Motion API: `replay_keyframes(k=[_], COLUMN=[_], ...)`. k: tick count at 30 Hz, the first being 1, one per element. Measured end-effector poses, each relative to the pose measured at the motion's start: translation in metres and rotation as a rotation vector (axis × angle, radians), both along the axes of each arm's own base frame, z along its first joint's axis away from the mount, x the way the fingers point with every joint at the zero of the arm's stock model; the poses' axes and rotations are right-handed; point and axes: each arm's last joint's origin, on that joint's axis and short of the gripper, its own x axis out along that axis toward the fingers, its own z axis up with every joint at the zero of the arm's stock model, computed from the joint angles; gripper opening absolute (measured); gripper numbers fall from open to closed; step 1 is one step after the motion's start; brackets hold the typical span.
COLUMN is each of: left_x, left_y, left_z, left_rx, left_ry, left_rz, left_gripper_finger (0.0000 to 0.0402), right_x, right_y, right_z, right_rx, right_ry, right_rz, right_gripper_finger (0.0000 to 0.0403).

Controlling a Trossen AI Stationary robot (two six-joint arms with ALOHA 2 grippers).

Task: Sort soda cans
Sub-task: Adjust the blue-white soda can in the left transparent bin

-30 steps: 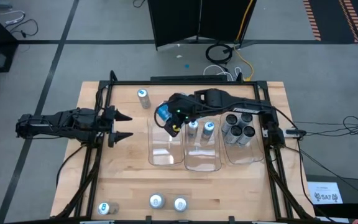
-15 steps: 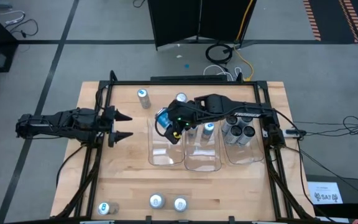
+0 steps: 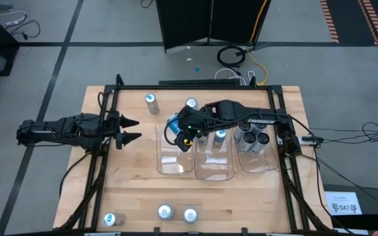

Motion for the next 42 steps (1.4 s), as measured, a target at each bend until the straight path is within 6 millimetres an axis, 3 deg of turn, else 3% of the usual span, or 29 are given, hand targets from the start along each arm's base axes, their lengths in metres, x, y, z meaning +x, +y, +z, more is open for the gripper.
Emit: replay_keyframes(k=[31,42], left_x=[0.002,0.017], left_y=[0.001,0.0], left_z=[0.004,0.01], left_rx=[0.025,0.025], left_ry=[-0.039,-0.103], left_rz=[0.027,0.014], left_gripper_finger=[0.0384,0.0384], right_x=[0.0,0.0], right_y=[0.001,0.001], right_z=[0.0,0.0], right_rx=[0.01,0.01], right_ry=[-0.008,-0.008], right_rz=[-0.061,-0.06], right_gripper_finger=[0.0286,0.0286])
